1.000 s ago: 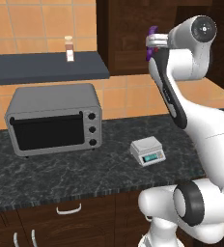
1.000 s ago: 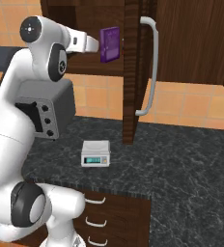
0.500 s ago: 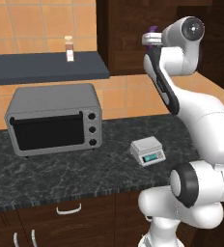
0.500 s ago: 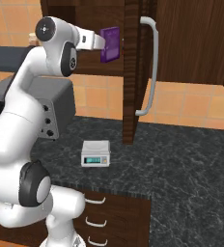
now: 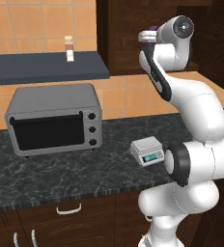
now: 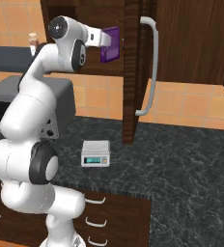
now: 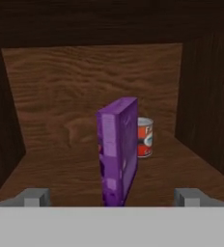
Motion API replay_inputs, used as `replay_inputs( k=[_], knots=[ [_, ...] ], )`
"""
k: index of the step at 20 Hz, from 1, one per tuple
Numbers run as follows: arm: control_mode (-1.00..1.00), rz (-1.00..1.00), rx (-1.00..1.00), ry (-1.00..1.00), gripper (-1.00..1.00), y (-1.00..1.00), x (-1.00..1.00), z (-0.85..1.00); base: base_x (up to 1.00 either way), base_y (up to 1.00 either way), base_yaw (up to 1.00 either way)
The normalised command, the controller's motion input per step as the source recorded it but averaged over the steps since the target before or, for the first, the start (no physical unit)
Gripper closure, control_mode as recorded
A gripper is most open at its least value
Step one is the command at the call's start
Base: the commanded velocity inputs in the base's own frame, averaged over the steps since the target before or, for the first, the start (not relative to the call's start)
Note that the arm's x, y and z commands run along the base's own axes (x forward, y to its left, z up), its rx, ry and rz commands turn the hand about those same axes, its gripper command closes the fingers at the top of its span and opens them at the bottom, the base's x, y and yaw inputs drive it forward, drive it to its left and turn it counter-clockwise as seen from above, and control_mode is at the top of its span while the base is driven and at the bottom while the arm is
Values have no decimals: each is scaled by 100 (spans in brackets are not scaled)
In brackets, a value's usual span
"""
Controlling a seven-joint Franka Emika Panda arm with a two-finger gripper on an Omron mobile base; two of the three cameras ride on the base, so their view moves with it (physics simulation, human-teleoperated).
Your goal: Pick the cereal and place it on the digital scale for weighing, and close the cabinet.
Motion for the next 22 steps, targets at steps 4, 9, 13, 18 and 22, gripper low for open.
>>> replay_inputs(
  k=[4,9,13,18,22],
  knots=[
    [-100,0,0,0,-100,-16,50,0,0,0,0],
    [-100,0,0,0,-100,-1,46,0,0,0,0],
    [-100,0,0,0,-100,-2,41,0,0,0,0],
    [-100,0,0,0,-100,0,47,0,0,0,0],
    [-100,0,0,0,-100,-12,35,0,0,0,0]
  ],
)
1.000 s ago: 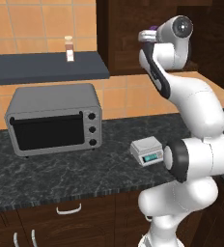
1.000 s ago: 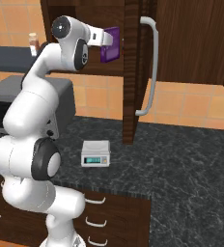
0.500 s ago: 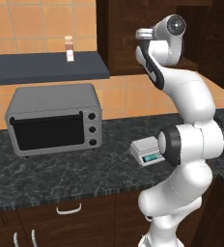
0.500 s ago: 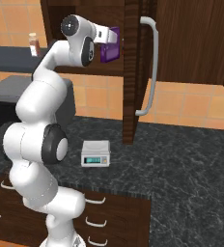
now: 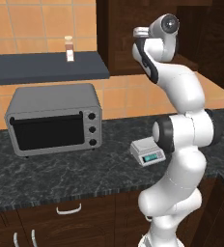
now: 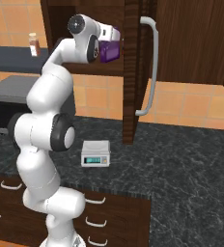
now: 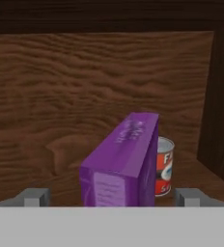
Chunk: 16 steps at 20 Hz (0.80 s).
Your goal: Pick the cereal and place it on the digital scale for weighing, and close the cabinet.
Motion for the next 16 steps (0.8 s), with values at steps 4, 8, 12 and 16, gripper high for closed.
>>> replay_inputs(
  k=[4,8,12,16],
  knots=[
    [-100,0,0,0,-100,-13,29,0,0,0,0],
    [-100,0,0,0,100,-1,25,0,0,0,0],
    [-100,0,0,-4,100,-7,0,0,0,0,0],
    [-100,0,0,-9,100,10,-8,0,0,0,0]
  ],
)
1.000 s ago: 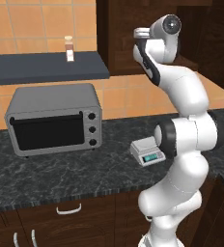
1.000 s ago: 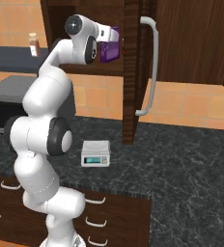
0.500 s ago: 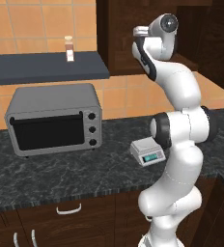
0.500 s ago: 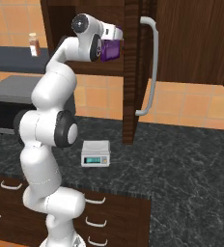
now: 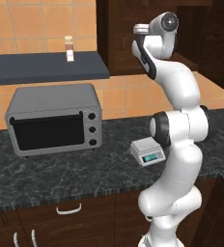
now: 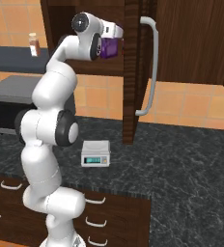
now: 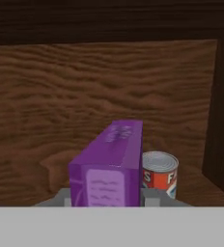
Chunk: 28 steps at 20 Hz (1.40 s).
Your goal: Pick the cereal and place it on the digital scale for weighing, and close the cabinet.
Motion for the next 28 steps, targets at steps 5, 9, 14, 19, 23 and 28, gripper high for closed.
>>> replay_inputs(
  k=[5,9,14,19,23,28],
  knots=[
    [-100,0,6,-22,100,0,-70,0,0,0,0],
    [-100,0,7,-26,100,0,-96,0,0,0,0],
    [-100,0,1,-36,100,0,-100,2,0,0,0],
    [-100,0,9,-13,100,3,-100,31,0,0,0],
    [-100,0,8,2,100,10,-100,32,0,0,0],
    [-100,0,0,13,100,8,-100,11,0,0,0]
  ],
)
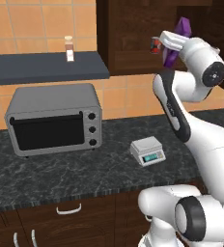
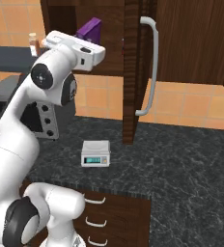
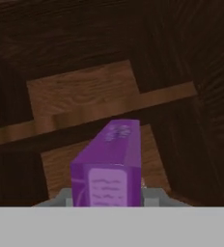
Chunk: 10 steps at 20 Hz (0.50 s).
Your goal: Pick the cereal and place it on the digital scale for weighing, and close the cabinet.
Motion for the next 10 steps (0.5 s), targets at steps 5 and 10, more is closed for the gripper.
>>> replay_inputs(
  k=[5,10],
  knots=[
    [-100,1,-7,18,100,6,-98,-12,0,0,0],
    [-100,20,-11,7,100,14,-73,-71,0,0,0]
  ],
)
